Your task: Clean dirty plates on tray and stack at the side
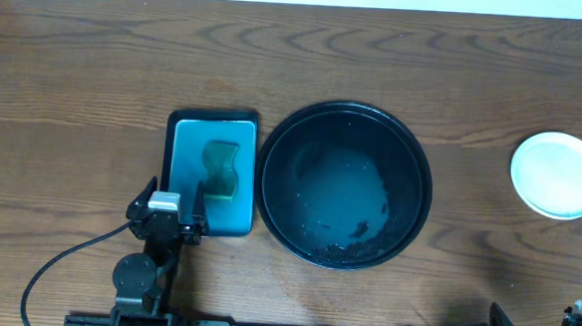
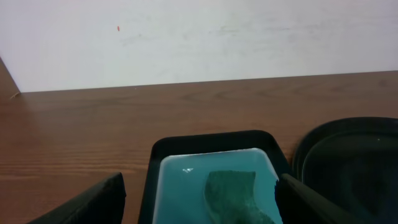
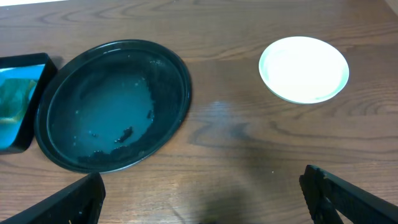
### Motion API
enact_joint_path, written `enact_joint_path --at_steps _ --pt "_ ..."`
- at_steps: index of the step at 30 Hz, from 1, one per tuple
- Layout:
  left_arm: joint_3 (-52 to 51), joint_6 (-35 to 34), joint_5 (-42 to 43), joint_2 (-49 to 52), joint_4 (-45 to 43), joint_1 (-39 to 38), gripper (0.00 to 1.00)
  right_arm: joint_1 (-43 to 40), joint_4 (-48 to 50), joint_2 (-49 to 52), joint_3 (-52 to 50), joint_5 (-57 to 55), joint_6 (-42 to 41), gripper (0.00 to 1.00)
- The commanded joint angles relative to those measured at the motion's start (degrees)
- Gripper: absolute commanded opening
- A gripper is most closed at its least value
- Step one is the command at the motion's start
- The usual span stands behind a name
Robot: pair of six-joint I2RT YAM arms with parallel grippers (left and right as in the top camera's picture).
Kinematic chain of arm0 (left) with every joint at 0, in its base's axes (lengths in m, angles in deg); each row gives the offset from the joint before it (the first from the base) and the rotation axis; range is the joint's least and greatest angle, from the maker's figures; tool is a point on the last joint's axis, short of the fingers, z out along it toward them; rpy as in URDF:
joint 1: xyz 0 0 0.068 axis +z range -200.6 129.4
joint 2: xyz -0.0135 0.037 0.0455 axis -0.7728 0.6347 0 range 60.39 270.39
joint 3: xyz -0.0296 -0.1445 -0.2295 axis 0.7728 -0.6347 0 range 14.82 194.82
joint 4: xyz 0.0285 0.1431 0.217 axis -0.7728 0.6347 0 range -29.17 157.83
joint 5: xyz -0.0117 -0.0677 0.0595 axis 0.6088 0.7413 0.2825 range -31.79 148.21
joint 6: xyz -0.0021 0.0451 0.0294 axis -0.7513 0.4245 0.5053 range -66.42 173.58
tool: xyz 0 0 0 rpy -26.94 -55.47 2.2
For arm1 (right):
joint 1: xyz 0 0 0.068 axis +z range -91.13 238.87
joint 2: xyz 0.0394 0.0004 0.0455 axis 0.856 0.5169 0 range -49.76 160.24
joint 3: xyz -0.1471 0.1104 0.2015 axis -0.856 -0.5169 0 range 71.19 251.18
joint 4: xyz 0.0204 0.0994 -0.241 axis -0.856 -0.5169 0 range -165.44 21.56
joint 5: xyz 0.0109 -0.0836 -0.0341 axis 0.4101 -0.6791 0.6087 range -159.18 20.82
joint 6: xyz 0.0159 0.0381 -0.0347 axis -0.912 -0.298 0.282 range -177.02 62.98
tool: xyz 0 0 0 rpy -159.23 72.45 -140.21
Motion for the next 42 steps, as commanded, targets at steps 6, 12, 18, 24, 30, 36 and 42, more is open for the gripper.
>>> enact_joint_path --at_steps 6,12,18,24,30,36,42 --pt "-0.48 0.15 0.61 -0.39 2.54 0.28 0.77 -0.31 -0.02 0.57 -0.04 -0.17 0.13 0.99" --pt "-0.48 0.15 0.63 -0.39 2.54 0.28 0.78 -0.31 0.87 0.57 -0.04 -0.33 0.26 0.99" --pt "-0.48 0.15 0.61 -0.39 2.54 0.28 0.78 -0.31 16.11 0.68 -0.39 -0.42 9.40 0.99" --pt "-0.48 0.15 0.61 -0.39 2.54 0.28 0.78 -0.33 27.10 0.83 -9.53 -0.44 18.99 0.99" --pt "-0.48 0.15 0.61 -0.39 2.54 0.28 0.78 -0.31 45.42 0.83 -23.43 -0.42 23.32 0.99" --pt "-0.48 0.15 0.61 -0.39 2.54 0.28 0.78 -0.31 68.76 -0.11 -41.55 -0.44 24.26 0.99" --pt "-0.48 0.15 0.63 -0.39 2.54 0.28 0.78 -0.31 89.00 -2.99 -57.11 -0.11 24.13 0.99"
